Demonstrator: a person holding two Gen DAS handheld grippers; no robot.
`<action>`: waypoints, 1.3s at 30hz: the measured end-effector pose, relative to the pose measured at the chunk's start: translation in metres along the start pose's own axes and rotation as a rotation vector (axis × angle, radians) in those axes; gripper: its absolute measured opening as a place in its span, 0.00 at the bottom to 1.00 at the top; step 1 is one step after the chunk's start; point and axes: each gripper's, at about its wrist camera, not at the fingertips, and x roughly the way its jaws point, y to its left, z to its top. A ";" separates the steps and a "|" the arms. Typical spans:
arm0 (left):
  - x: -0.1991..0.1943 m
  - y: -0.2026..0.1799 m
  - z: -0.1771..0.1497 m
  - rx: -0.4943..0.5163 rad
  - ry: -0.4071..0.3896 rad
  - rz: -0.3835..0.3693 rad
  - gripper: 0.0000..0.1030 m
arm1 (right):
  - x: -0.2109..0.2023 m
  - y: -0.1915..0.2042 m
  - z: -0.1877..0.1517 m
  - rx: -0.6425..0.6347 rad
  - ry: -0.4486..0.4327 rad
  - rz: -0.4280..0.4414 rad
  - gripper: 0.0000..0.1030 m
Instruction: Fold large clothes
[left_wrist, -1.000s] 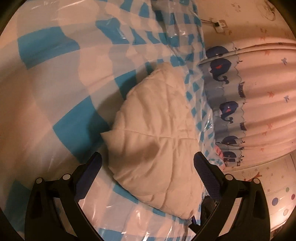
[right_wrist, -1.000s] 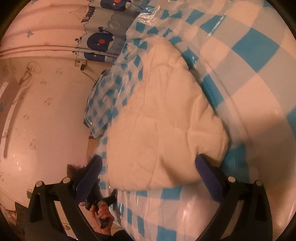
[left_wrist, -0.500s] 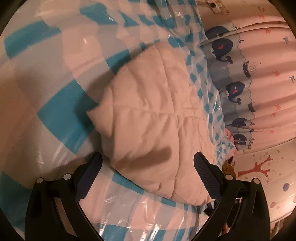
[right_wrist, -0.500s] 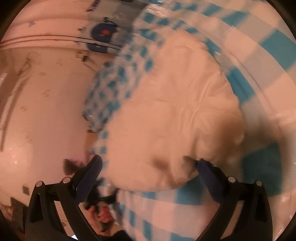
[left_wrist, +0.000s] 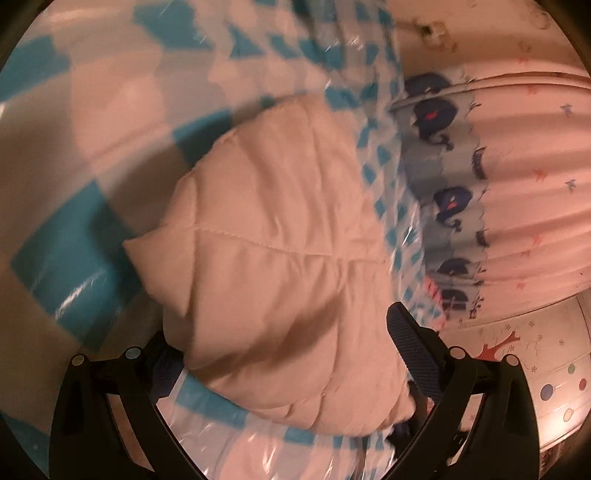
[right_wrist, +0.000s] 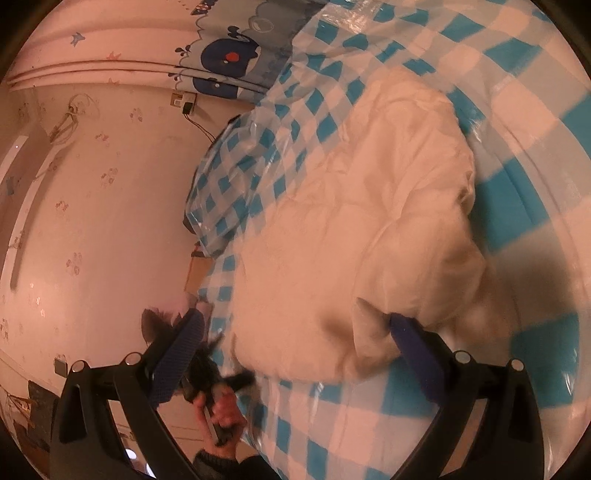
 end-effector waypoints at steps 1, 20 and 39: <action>-0.003 -0.006 -0.001 0.026 -0.018 -0.009 0.92 | -0.003 -0.003 -0.006 -0.002 0.003 -0.015 0.95; 0.010 0.001 0.015 0.006 0.003 0.102 0.92 | 0.028 -0.048 0.004 0.041 -0.083 -0.183 0.88; -0.051 -0.081 -0.082 0.323 0.165 -0.068 0.27 | -0.128 0.032 -0.064 -0.183 -0.201 0.034 0.22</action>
